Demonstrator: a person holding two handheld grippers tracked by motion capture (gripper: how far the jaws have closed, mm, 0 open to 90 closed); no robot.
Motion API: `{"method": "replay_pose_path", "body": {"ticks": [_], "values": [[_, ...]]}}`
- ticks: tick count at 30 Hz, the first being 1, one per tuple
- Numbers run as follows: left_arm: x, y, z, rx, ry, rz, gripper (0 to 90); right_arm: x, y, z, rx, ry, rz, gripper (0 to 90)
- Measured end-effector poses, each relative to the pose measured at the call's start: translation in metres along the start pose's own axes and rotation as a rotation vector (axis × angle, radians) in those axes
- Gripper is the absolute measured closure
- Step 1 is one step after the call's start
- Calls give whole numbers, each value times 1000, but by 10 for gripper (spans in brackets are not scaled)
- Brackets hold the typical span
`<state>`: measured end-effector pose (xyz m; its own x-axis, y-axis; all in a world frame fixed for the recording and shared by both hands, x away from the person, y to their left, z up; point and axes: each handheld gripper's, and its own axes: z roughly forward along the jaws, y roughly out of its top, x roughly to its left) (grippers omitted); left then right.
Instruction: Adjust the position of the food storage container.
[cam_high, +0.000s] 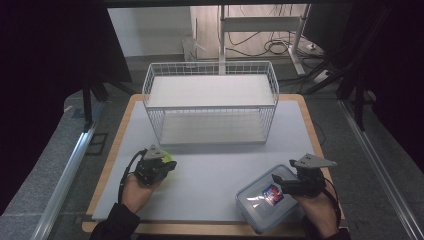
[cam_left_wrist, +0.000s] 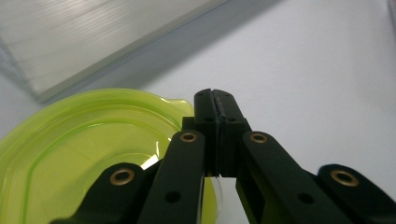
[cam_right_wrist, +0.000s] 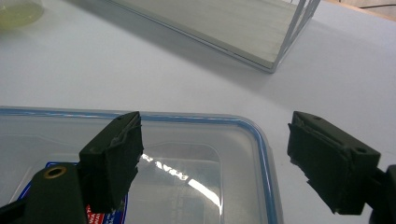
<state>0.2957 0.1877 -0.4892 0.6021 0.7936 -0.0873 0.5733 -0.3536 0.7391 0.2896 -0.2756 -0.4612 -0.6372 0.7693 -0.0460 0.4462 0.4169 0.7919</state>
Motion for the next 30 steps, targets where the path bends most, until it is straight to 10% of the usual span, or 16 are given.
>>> {"method": "replay_pose_path", "body": {"ticks": [9,23,30], "values": [[-1,-1,0,-14,2,-3,885,-1,-1,0,3,1,6,195],[-31,1,8,-32,-83,60,843,-5,-10,-26,52,82,19,796],[-30,-1,12,-25,-82,57,843,-4,-29,-45,73,141,28,898]]}}
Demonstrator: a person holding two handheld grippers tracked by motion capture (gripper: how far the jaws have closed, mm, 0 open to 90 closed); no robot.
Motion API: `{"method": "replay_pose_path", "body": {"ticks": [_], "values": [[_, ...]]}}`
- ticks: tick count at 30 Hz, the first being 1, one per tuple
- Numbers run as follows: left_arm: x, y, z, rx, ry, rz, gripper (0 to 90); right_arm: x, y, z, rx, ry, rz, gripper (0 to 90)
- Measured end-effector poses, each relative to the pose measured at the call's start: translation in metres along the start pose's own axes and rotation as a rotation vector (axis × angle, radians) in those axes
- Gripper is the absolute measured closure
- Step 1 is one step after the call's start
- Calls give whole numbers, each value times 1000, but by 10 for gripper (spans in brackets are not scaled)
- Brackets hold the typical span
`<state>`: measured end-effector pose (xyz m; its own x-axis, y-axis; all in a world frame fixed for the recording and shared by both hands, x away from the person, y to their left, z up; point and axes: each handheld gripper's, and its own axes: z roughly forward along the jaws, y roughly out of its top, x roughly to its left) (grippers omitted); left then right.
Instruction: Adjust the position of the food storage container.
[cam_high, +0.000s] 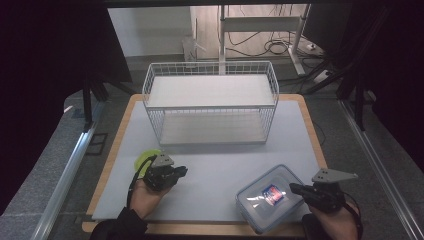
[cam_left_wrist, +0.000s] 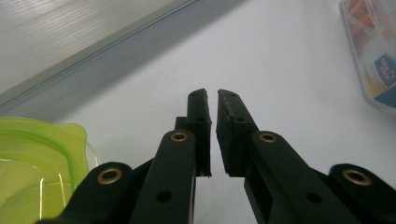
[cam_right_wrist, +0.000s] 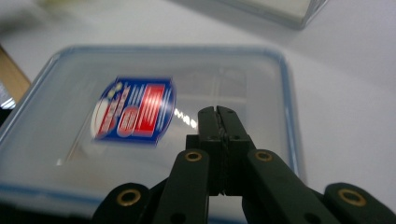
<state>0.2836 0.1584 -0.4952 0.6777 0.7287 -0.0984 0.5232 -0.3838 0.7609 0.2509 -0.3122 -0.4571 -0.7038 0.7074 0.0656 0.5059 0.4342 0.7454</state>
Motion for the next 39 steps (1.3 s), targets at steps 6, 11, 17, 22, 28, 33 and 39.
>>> {"method": "replay_pose_path", "body": {"ticks": [6,11,17,22,28,33,39], "values": [[0,1,3,1,-1,4,844,12,-15,-13,10,34,-9,899],[-1,3,6,6,-7,13,844,24,-23,-20,24,111,-9,900],[0,4,8,9,-11,14,844,30,-31,-18,95,156,-33,900],[0,4,9,12,-16,18,844,27,-32,-16,75,200,-13,900],[0,4,8,7,-17,17,841,30,-28,-11,84,237,-31,900],[1,4,8,10,-18,15,839,26,-33,-11,147,212,-40,900],[1,4,9,12,-23,13,837,26,-30,-9,142,227,-37,900]]}}
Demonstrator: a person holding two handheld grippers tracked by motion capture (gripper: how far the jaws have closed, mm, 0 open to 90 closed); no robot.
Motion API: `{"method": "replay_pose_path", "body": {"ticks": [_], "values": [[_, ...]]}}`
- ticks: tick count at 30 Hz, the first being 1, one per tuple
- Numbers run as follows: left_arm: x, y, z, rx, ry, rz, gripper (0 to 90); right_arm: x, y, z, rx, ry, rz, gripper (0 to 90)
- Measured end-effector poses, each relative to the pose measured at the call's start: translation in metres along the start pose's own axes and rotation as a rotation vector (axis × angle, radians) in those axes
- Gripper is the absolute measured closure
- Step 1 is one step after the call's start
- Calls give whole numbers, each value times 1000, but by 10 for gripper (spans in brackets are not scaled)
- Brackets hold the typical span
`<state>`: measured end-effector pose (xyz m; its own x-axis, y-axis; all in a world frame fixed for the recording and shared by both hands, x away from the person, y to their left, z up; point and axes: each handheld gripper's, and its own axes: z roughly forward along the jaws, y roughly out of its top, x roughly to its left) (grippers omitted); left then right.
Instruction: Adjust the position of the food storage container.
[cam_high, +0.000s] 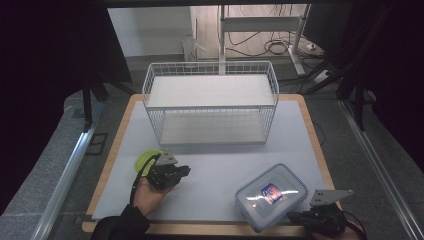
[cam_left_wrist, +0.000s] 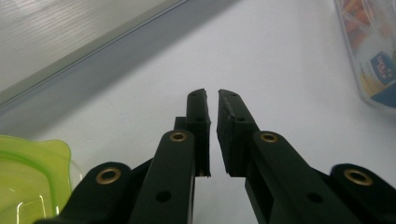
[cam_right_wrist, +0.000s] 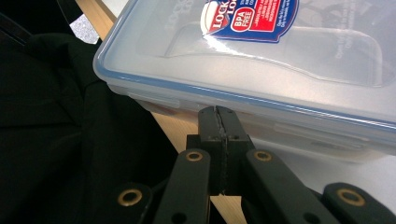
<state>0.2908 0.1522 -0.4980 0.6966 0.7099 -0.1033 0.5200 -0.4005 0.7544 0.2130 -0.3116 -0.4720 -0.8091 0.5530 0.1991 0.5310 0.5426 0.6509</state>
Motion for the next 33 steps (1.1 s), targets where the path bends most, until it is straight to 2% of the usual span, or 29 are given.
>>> {"method": "replay_pose_path", "body": {"ticks": [4,17,23,26,27,30,33], "values": [[1,0,0,-3,-5,-3,837,-1,3,4,-12,-1,-1,900],[2,0,-1,-10,-13,-11,836,-10,42,38,-23,-26,-35,900],[0,0,1,-7,-16,-9,836,-18,58,55,-44,-4,-22,900],[-1,0,1,-7,-17,-7,835,-18,62,56,-24,0,-19,900],[-1,-1,2,-6,-16,-6,835,-18,67,53,15,-32,-45,900],[-1,-1,2,-5,-18,-12,832,-27,76,39,-20,-37,-27,900],[-1,-1,3,-5,-12,-10,822,-42,87,29,-49,-76,-27,900]]}}
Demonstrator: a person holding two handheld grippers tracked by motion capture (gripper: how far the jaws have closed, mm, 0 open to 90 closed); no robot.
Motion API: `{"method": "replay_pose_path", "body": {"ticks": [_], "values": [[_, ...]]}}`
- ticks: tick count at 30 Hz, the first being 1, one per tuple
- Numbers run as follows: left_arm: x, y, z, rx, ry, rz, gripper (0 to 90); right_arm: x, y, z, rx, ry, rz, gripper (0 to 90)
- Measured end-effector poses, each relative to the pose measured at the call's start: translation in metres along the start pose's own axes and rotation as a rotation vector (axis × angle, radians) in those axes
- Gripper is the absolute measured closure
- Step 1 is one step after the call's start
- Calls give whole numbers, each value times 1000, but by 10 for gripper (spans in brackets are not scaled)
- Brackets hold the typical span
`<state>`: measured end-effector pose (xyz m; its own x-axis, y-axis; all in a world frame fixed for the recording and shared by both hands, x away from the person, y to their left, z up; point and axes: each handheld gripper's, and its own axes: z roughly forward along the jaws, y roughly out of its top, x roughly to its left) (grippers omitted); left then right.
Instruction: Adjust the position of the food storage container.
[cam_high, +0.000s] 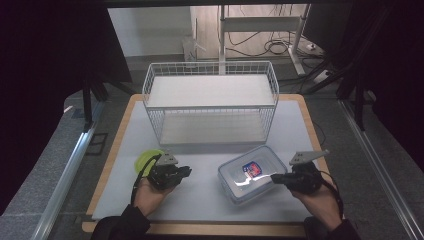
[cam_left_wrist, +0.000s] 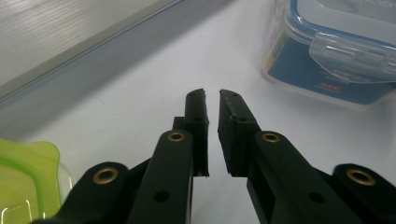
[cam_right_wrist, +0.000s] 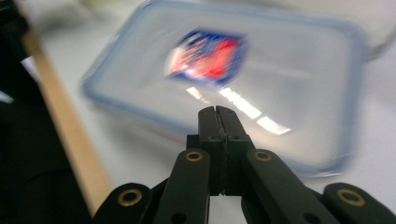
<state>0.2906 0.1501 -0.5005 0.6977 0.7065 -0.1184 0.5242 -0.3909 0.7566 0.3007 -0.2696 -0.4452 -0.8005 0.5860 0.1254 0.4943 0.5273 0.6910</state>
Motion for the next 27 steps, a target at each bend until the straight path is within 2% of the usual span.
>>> {"method": "replay_pose_path", "body": {"ticks": [2,3,4,5,6,7,11,14,15,17,18,21,24,27], "values": [[-2,0,0,-4,8,6,810,-15,7,1,-12,-28,-5,900],[-2,0,0,-4,8,6,807,-15,7,1,-12,-28,-5,900],[-2,0,0,-1,9,17,807,-33,11,3,-22,-58,4,900],[-2,0,0,-1,9,17,807,-33,11,3,-22,-58,4,900],[-2,0,1,-1,2,14,807,-49,14,7,-38,-101,26,900],[-2,-1,2,0,-2,10,807,-57,15,8,-46,-110,46,900],[-4,-2,5,0,-34,-4,811,-74,10,15,-48,-173,87,900],[-10,-3,9,5,-57,-3,814,-76,-4,18,-57,-184,128,900],[-10,-3,9,5,-57,-3,815,-76,-4,18,-57,-184,128,900],[-17,-2,15,14,-73,11,815,-72,-15,20,-28,-176,145,900],[-19,-2,16,17,-78,13,815,-70,-18,20,-23,-165,146,900],[-23,-2,19,23,-85,19,816,-62,-23,20,13,-196,146,900],[-24,-3,21,32,-87,21,817,-58,-26,22,15,-172,163,900],[-24,-5,21,40,-90,14,818,-48,-25,29,47,-154,134,900]]}}
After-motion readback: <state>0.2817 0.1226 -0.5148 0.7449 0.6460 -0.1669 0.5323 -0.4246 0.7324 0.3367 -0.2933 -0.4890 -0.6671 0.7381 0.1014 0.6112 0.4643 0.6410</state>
